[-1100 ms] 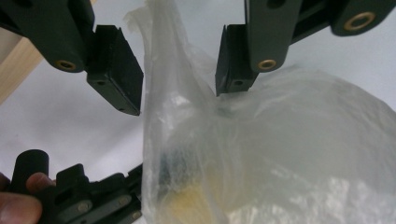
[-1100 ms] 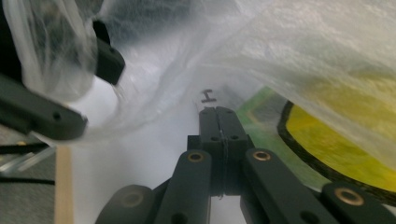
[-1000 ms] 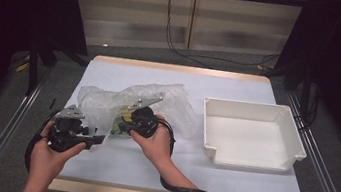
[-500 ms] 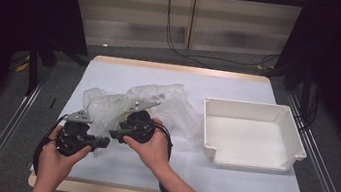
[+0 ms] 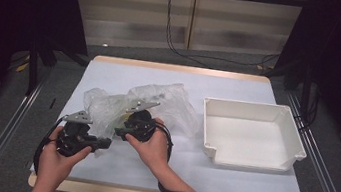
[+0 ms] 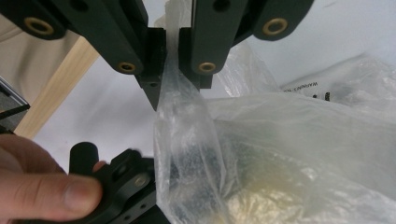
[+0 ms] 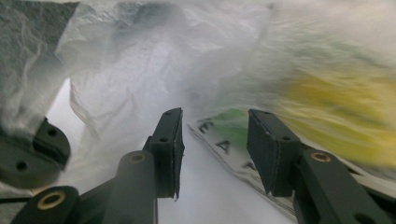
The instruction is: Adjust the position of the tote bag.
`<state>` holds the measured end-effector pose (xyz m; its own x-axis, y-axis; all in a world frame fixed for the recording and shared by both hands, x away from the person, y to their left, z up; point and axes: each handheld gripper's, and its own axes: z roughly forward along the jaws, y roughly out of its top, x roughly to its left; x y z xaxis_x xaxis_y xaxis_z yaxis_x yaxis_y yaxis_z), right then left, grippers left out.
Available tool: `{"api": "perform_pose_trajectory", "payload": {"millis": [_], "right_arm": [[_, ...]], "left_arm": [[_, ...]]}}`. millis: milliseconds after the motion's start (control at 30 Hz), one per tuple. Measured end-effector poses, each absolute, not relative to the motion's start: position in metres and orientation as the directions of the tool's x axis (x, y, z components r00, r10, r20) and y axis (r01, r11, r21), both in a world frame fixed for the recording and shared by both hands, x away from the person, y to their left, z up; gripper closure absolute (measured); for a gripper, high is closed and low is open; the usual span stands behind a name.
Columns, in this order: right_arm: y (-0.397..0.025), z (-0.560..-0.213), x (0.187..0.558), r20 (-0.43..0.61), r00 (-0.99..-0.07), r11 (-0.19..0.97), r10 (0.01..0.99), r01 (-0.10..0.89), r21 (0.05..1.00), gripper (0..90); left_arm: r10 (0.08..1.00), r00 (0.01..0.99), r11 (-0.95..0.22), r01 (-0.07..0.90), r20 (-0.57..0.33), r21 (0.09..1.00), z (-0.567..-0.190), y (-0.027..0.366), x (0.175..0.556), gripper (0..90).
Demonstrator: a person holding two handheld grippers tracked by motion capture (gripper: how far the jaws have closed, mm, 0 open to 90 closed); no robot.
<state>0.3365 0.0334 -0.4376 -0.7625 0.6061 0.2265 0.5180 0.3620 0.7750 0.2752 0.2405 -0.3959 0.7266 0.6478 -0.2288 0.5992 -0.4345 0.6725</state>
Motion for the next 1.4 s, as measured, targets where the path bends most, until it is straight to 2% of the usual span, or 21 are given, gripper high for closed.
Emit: {"api": "perform_pose_trajectory", "payload": {"millis": [200,333,500,733,1167,1233,1333,1400], "right_arm": [[0.022,-0.425,0.332,0.152,-0.795,0.391,0.587,0.443,0.807,45.3],[0.021,-0.423,0.33,0.174,-0.799,0.381,0.576,0.451,0.807,40.6],[0.025,-0.433,0.329,0.167,-0.819,0.421,0.549,0.443,0.792,37.6],[0.038,-0.448,0.333,0.151,-0.843,0.47,0.517,0.427,0.773,37.3],[0.04,-0.441,0.342,0.179,-0.831,0.417,0.527,0.436,0.798,30.7],[0.039,-0.439,0.344,0.184,-0.82,0.401,0.542,0.444,0.801,30.7],[0.04,-0.438,0.346,0.206,-0.812,0.377,0.547,0.458,0.805,35.3],[0.042,-0.437,0.35,0.228,-0.797,0.354,0.559,0.479,0.803,53.8]], "left_arm": [[0.643,0.726,-0.421,0.601,-0.244,0.679,-0.396,0.24,0.274,86.6],[0.645,0.723,-0.413,0.601,-0.247,0.684,-0.396,0.24,0.275,86.6],[0.649,0.727,-0.426,0.593,-0.227,0.683,-0.392,0.239,0.275,86.6],[0.644,0.726,-0.411,0.595,-0.242,0.691,-0.389,0.243,0.277,86.6],[0.656,0.708,-0.407,0.624,-0.262,0.667,-0.404,0.252,0.271,86.6],[0.655,0.708,-0.409,0.627,-0.265,0.664,-0.404,0.252,0.271,86.5],[0.649,0.712,-0.413,0.626,-0.269,0.661,-0.405,0.249,0.269,86.5],[0.647,0.716,-0.423,0.623,-0.263,0.657,-0.404,0.248,0.269,86.5]]}}
